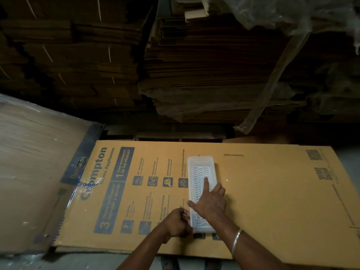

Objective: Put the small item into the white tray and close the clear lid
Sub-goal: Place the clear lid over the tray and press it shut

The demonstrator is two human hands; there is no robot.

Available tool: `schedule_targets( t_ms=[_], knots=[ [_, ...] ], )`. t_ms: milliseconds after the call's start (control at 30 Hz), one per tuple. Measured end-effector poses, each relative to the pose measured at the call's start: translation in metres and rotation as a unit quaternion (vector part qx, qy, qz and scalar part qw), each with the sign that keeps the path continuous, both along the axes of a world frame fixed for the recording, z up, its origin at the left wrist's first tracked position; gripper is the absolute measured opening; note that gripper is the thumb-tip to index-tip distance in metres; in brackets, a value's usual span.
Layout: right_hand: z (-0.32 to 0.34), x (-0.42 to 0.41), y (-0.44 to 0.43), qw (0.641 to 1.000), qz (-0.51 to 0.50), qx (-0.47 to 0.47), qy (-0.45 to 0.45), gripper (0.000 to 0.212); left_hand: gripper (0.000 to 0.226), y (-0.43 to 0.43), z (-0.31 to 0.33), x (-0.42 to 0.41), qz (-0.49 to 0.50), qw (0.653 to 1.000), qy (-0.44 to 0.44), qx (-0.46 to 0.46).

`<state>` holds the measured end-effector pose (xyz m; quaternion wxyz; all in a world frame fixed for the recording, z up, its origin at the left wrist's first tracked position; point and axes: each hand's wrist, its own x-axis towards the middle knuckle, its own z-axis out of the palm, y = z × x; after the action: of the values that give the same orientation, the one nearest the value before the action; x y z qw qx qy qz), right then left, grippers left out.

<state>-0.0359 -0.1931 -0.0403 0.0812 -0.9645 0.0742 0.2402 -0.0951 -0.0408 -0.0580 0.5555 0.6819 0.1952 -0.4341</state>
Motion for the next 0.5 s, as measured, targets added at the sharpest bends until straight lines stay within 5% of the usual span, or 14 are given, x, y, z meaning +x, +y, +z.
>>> schedule_targets(
  t_ms=[233,367,500],
  knots=[
    [-0.004,-0.001,-0.007,1.0,0.018,-0.003,0.007,0.122,0.049,-0.002,0.005,0.001,0.0,1.0,-0.001,0.009],
    [0.003,0.011,-0.019,0.999,0.051,0.005,0.003,0.076,0.041,-0.005,0.005,0.0,0.008,1.0,0.01,0.013],
    [0.013,0.043,-0.032,0.996,0.094,0.008,-0.012,0.074,0.102,-0.009,0.01,0.012,-0.135,0.974,-0.113,0.144]
  ],
)
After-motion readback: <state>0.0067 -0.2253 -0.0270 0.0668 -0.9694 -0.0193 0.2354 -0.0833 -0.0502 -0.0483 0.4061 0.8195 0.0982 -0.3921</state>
